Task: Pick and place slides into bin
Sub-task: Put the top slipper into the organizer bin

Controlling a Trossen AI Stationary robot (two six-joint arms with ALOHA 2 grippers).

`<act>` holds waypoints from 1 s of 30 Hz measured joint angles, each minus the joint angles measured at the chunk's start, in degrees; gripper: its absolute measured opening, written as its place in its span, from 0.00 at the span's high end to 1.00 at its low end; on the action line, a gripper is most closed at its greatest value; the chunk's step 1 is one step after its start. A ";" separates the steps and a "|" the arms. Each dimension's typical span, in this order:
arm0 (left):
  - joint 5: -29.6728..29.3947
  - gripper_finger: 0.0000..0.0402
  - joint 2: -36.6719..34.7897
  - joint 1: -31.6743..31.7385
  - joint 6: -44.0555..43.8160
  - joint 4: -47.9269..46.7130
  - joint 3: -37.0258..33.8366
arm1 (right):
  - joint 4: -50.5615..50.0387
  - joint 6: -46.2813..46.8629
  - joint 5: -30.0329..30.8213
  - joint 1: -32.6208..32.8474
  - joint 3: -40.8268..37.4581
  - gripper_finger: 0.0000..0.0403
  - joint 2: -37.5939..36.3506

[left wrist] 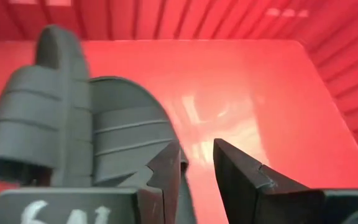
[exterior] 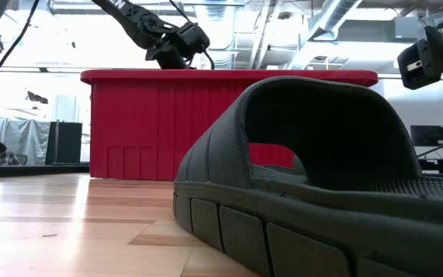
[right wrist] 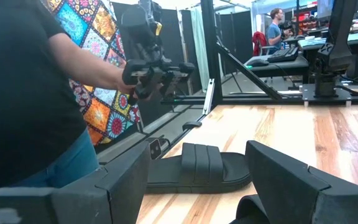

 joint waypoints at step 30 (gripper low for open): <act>7.89 1.00 0.13 6.48 7.58 -13.99 3.39 | 0.01 0.00 -0.01 -0.01 0.00 0.35 0.01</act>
